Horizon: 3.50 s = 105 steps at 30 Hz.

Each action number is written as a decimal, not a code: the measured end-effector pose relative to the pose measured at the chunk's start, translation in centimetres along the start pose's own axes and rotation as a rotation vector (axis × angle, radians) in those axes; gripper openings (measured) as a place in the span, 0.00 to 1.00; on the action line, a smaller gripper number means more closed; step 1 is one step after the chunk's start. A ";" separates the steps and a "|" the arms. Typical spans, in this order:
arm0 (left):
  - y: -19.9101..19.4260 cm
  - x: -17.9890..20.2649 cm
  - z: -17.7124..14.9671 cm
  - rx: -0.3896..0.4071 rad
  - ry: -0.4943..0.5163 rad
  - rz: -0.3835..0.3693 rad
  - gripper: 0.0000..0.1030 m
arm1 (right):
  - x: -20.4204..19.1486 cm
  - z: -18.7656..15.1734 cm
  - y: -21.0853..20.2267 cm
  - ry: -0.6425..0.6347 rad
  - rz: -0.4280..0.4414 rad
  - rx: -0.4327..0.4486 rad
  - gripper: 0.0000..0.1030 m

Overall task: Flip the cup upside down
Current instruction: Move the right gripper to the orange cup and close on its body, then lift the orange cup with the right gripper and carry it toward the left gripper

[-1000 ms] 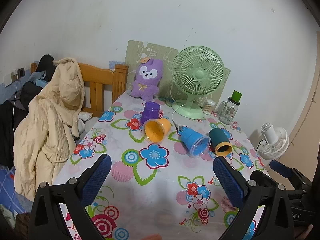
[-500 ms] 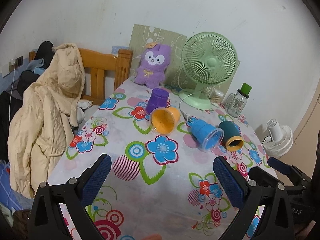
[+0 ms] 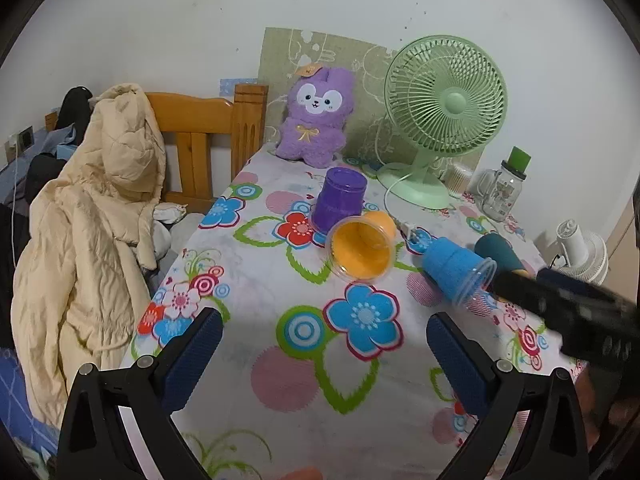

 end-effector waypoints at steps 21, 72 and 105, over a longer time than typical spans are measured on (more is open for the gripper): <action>7.9 -1.1 4.8 -0.091 0.314 -0.064 1.00 | -1.1 5.0 13.5 0.098 -0.033 -0.162 1.00; 7.9 0.9 2.9 -0.167 0.413 -0.208 1.00 | -3.0 3.2 11.2 0.164 0.223 -0.249 0.75; -0.4 6.6 -8.9 -0.284 0.386 -0.352 1.00 | -1.9 -9.0 -0.7 0.003 0.120 -0.293 0.75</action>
Point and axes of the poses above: each gripper's, at about its wrist camera, not at the fingertips, and y roughly the way its jaws point, x to its right, z to its top, the point moved 5 cm from there along y, roughly the way its jaws point, and after that the axes turned 4 degrees about -y, right-handed, at the moved point
